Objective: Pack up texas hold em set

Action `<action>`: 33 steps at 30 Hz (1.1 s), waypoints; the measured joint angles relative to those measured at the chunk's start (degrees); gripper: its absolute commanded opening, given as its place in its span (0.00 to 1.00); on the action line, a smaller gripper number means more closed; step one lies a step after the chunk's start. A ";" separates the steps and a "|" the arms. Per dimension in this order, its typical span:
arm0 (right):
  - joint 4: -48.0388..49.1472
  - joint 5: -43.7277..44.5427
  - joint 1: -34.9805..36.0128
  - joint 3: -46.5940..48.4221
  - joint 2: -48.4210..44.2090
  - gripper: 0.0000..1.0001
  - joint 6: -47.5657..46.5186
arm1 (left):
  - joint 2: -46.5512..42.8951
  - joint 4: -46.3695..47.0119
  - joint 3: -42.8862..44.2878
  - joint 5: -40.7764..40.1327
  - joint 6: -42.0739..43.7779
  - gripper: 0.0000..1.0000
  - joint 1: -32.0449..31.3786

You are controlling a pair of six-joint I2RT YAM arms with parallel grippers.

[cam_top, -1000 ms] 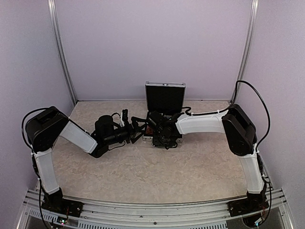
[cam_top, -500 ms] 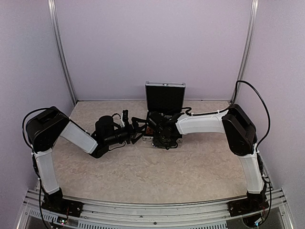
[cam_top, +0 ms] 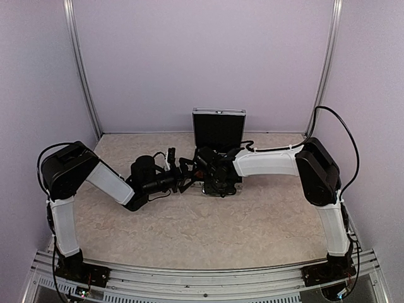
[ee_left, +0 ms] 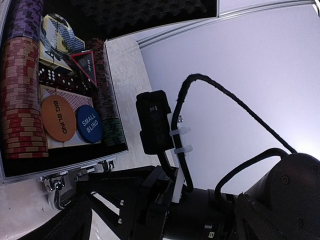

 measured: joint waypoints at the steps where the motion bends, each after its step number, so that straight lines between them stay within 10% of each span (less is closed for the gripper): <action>1: -0.37 0.04 0.00 0.09 0.00 0.12 -0.04 | 0.35 0.17 0.24 0.15 -0.04 0.99 -0.09; 33: -8.11 1.07 -1.07 5.09 -0.15 0.11 -2.64 | 9.44 4.81 4.44 1.77 -1.70 0.99 -0.72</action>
